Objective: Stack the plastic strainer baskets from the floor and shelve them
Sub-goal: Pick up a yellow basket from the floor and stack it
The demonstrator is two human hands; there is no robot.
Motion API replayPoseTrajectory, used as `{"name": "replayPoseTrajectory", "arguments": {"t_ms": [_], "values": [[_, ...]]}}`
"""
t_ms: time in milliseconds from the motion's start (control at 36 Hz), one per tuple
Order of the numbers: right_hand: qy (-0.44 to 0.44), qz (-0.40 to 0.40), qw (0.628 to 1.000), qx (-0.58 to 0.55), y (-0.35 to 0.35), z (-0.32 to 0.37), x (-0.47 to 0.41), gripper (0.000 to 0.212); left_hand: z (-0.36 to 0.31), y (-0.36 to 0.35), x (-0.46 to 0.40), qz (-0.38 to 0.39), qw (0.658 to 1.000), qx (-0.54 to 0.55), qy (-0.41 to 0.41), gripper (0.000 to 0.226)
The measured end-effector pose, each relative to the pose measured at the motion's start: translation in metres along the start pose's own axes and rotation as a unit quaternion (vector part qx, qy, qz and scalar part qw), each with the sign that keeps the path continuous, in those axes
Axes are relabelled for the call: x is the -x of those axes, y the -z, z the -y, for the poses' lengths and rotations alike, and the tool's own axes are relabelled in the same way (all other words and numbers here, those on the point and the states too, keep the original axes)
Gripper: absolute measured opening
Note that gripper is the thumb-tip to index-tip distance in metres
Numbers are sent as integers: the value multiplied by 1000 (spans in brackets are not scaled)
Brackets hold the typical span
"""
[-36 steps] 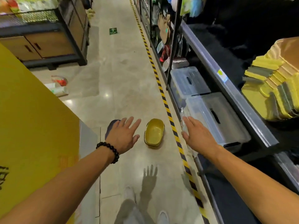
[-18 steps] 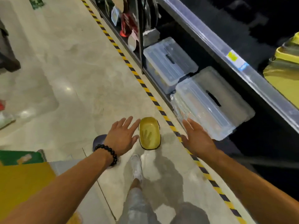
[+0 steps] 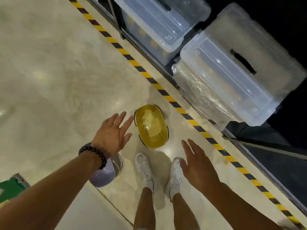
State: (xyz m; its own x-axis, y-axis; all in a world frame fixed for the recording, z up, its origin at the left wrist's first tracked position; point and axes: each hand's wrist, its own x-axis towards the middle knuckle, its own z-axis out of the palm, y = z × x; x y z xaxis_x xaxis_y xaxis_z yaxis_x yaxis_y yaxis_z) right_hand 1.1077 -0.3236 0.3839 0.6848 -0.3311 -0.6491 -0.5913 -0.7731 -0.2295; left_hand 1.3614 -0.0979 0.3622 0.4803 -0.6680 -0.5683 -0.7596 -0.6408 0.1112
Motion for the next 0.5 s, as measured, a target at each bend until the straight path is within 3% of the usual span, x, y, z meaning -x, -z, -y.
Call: {"name": "replayPoseTrajectory", "arguments": {"t_ms": [500], "values": [[-115,81,984,-105,-253,-26,-181,67,28,-190,-250,21,999,-15,-30,68]]}}
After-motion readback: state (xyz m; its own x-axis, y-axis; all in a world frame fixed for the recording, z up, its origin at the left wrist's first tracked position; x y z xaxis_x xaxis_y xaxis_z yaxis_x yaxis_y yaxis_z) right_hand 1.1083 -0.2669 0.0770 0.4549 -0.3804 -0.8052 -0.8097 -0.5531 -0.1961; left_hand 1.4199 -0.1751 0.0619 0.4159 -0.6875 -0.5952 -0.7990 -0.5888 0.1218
